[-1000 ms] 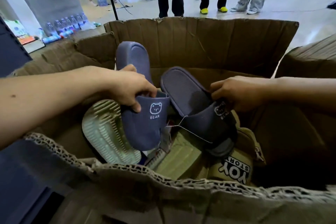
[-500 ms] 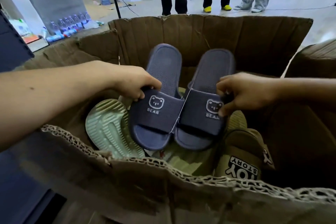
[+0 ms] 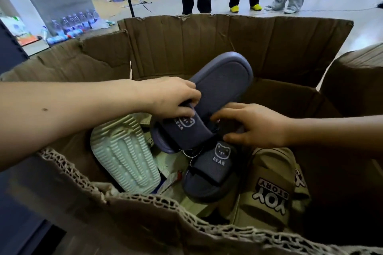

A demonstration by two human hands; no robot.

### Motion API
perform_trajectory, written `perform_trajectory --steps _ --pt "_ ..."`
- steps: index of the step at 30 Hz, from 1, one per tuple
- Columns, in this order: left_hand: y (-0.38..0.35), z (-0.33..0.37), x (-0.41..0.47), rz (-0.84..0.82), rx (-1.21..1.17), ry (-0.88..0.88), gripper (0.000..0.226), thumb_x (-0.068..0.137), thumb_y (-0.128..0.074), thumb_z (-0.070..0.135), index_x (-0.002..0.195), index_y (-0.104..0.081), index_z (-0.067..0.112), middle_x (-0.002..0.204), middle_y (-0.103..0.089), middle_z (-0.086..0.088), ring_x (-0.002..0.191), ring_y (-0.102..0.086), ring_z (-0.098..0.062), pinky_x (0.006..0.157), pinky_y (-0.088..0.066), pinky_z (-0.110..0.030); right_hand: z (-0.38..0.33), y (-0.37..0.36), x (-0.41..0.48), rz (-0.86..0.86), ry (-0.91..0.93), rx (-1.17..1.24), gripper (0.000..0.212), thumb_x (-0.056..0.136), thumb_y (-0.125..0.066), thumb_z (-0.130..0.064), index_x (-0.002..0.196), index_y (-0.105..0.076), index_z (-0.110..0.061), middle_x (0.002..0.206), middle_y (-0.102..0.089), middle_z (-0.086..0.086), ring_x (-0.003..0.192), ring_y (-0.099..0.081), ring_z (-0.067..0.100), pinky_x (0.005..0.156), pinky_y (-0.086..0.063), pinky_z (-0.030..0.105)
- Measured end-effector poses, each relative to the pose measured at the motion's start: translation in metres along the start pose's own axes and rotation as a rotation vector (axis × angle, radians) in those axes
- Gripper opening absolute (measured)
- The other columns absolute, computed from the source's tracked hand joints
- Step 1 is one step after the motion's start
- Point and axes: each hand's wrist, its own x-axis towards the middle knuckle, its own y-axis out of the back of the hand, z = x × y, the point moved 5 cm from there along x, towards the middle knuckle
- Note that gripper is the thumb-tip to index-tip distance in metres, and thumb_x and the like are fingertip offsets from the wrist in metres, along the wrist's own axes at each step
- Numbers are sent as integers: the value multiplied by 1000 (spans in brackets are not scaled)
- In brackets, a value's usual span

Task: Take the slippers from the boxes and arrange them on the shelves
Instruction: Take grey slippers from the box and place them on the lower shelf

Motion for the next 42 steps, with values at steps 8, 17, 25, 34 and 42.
perform_trajectory --steps 8,17,25,34,42 --pt "26 23 -8 453 -3 -174 21 88 -54 30 98 -56 12 101 -56 -4 90 -57 -26 75 -46 -38 -6 8 5 69 -68 -173 34 88 -53 -44 114 -60 -22 111 -59 -4 108 -37 15 89 -37 32" --pt "-1 18 -4 -211 -82 168 29 91 -53 30 118 -52 21 107 -54 1 94 -55 -18 82 -43 -28 52 23 -1 295 -563 225 37 86 -57 -48 92 -68 -13 93 -65 4 85 -60 20 71 -45 31" --pt "3 57 52 -336 -36 21 39 88 -57 40 123 -54 22 116 -61 0 103 -59 -21 85 -46 -30 78 13 -6 359 -721 574 36 89 -54 -45 105 -65 -14 105 -66 9 87 -61 25 79 -50 34" --pt "-61 79 14 -439 -47 41 50 79 -67 47 111 -54 11 107 -63 -13 98 -58 -32 73 -44 -32 54 17 2 274 -564 384 34 89 -54 -46 90 -65 -14 94 -64 5 89 -61 22 77 -47 33" --pt "36 45 -34 -54 661 -301 13 77 -63 29 90 -64 30 94 -60 3 77 -57 -27 61 -46 -33 -11 59 3 540 -308 460 35 92 -53 -36 120 -56 -15 118 -64 6 110 -58 23 85 -41 27"
